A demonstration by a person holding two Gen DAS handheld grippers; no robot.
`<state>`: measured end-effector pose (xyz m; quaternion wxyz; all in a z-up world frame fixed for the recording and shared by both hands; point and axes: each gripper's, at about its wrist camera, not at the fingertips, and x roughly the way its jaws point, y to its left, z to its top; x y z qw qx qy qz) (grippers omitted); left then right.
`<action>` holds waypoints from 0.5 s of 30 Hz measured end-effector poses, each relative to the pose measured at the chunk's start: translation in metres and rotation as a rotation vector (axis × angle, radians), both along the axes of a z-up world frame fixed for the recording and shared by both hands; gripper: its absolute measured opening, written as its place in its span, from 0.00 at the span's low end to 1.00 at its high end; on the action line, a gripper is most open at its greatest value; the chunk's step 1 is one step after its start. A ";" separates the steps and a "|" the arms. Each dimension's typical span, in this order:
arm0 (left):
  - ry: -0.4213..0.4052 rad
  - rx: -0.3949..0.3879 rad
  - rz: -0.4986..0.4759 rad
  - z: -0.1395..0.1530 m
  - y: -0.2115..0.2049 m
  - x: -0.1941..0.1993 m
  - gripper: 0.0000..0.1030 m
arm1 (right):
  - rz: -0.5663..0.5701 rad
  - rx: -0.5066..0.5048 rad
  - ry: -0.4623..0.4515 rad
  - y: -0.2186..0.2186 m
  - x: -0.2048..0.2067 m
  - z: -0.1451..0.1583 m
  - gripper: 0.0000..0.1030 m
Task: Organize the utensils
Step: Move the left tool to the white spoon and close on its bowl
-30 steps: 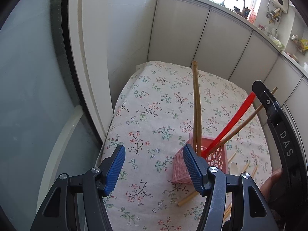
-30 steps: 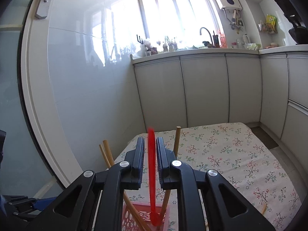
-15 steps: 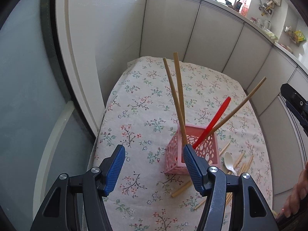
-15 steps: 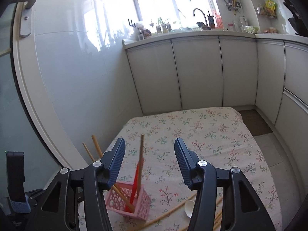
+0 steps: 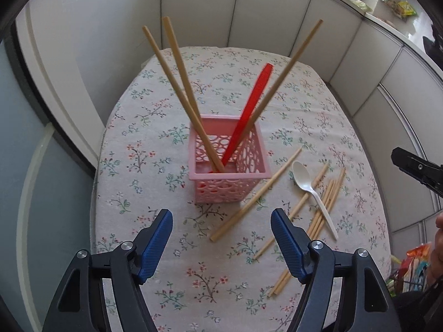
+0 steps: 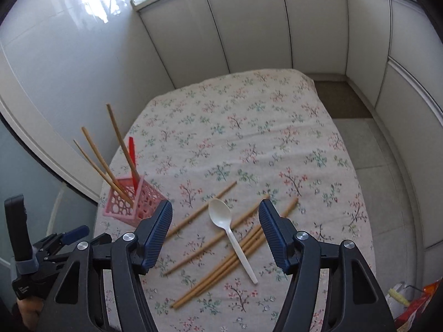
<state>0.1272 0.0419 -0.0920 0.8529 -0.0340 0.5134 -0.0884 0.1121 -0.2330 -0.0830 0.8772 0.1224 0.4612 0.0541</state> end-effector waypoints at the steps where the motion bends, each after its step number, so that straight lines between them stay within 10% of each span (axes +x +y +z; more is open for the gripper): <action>1: 0.009 -0.011 -0.008 -0.001 -0.004 0.000 0.73 | -0.014 0.005 0.020 -0.007 -0.001 -0.003 0.66; 15: 0.058 0.000 -0.159 -0.031 -0.105 0.009 0.65 | -0.118 0.024 0.179 -0.077 -0.002 -0.036 0.66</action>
